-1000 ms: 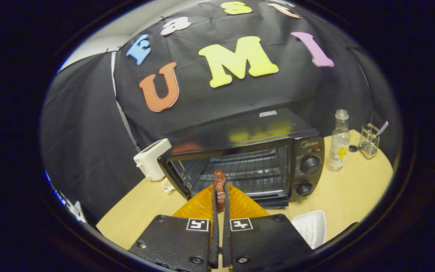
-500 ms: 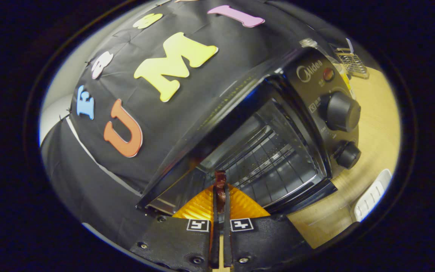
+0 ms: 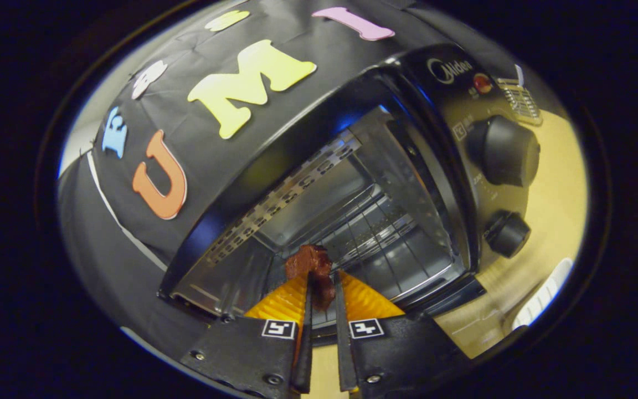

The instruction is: Open the electric oven with the left hand, put the food in, and close the electric oven.

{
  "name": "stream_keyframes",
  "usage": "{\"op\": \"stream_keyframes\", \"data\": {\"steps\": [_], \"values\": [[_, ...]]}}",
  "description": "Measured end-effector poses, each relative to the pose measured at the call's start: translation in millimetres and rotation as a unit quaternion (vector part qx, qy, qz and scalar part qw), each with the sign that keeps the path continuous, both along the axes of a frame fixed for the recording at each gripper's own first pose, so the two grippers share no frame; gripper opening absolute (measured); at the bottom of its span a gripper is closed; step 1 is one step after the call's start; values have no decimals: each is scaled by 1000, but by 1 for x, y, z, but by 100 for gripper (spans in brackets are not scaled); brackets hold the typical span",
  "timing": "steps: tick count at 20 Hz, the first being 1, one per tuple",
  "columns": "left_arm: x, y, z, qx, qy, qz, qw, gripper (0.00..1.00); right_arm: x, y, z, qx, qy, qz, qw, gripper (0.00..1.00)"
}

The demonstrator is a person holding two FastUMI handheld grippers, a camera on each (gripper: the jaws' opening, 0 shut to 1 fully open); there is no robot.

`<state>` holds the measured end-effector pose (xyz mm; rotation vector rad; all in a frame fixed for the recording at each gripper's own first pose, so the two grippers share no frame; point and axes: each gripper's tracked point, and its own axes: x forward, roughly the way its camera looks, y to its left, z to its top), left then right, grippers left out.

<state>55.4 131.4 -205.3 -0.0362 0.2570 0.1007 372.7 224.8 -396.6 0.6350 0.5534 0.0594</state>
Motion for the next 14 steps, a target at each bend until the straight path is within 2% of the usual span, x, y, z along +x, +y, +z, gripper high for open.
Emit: {"op": "stream_keyframes", "data": {"steps": [2, 5, 6, 7, 10, 11, 14], "values": [[-2, 1, -1, 5, 5, 1, 1000, 97, -3, -6, 1, -40, -5, -1, 999, 25], [-2, -1, 0, 9, 5, -3, 1000, 97, -12, -8, 13, -65, -18, 10, 998, 56], [-4, -2, 1, 10, 4, -4, 1000, 97, -17, -9, 13, -70, -16, 15, 997, 60], [-10, -7, 1, 11, 5, -4, 1000, 97, -23, -10, 15, -70, -14, 18, 997, 69], [-17, -12, 7, 11, 4, -6, 1000, 97, -46, -16, 19, -77, -5, 27, 997, 74], [-17, -15, 7, 11, 4, -8, 1000, 97, -55, -16, 23, -82, -7, 36, 996, 77], [-21, -22, 12, 11, 2, -12, 1000, 97, -85, -16, 45, -82, -41, 80, 993, 78]]}}
